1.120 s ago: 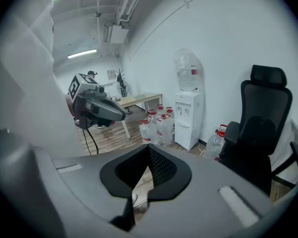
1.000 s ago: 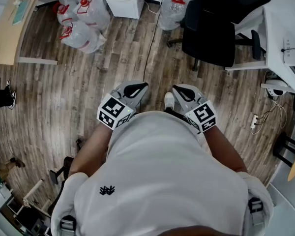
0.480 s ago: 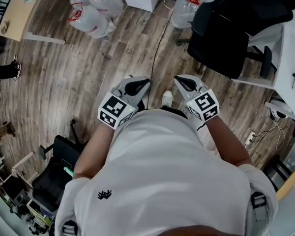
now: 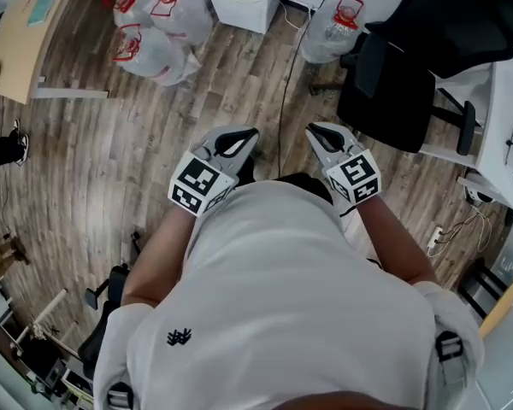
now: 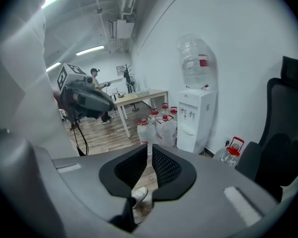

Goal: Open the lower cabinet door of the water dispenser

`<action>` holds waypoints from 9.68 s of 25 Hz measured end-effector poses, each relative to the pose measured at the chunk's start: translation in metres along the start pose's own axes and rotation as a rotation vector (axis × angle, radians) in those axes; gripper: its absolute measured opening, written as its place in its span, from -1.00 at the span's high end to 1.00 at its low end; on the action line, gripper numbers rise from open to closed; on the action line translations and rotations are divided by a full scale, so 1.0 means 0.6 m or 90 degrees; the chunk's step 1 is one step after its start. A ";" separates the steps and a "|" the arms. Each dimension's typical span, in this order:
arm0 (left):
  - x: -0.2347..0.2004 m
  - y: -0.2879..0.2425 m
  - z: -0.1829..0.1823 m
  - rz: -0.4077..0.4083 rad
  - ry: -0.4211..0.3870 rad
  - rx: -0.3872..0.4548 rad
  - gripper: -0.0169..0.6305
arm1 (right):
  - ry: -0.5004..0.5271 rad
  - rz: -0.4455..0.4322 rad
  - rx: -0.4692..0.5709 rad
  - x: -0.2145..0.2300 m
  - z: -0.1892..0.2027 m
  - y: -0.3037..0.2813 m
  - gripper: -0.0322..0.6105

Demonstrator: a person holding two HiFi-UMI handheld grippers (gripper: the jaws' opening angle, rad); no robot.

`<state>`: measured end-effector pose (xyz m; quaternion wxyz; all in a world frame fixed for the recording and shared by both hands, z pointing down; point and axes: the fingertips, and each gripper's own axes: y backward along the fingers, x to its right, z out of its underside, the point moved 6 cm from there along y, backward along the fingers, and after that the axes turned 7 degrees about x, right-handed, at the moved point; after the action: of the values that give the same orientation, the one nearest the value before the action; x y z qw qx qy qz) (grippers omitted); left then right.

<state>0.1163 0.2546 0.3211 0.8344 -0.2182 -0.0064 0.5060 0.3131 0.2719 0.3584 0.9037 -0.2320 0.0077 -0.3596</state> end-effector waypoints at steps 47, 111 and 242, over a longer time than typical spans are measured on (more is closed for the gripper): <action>-0.549 -0.444 0.061 0.147 0.096 -0.167 0.77 | -0.010 0.058 -0.214 0.727 0.320 -0.967 0.50; -0.634 -0.208 0.102 0.077 0.138 -0.060 0.77 | -0.054 0.089 -0.338 0.483 0.357 -0.996 0.44; -0.081 0.237 -0.016 -0.056 -0.015 0.069 0.77 | 0.042 -0.012 0.063 -0.189 -0.125 -0.053 0.89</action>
<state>-0.0249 0.2660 0.2700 0.8661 -0.1664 0.0012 0.4714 0.1948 0.2949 0.2873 0.9100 -0.1751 0.0178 -0.3754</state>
